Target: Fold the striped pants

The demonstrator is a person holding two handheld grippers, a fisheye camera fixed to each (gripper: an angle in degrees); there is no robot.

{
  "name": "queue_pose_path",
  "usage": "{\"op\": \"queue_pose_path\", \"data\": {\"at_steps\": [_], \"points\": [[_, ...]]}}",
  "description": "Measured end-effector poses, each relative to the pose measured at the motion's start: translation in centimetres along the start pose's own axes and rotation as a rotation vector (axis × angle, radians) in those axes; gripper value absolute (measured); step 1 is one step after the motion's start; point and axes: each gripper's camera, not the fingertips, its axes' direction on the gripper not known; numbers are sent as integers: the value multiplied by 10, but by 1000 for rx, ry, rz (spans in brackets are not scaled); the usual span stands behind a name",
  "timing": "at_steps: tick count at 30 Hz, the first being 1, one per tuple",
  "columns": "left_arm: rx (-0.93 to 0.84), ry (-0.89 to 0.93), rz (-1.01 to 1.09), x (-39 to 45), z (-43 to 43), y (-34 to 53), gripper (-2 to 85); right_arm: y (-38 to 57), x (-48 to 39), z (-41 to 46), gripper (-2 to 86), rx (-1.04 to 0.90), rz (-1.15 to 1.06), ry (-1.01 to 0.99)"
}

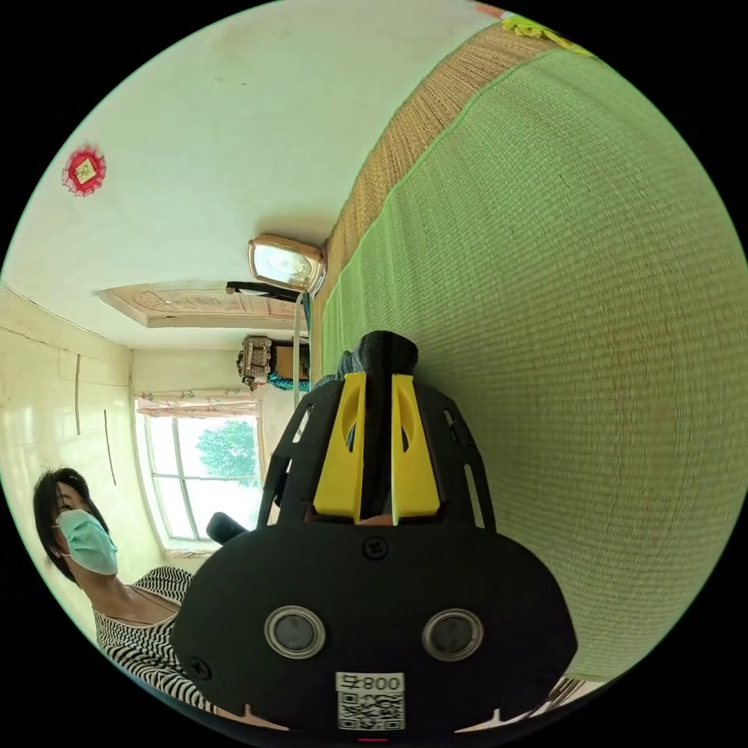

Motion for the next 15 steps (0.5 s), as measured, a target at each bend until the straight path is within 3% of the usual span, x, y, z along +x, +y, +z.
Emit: {"op": "queue_pose_path", "data": {"at_steps": [7,15], "points": [[251,89,-121,-26,-161,10,28,30,-88,11,54,76,-87,-77],[491,106,-280,-71,-315,43,29,34,-203,113,51,8,-221,-113]]}}
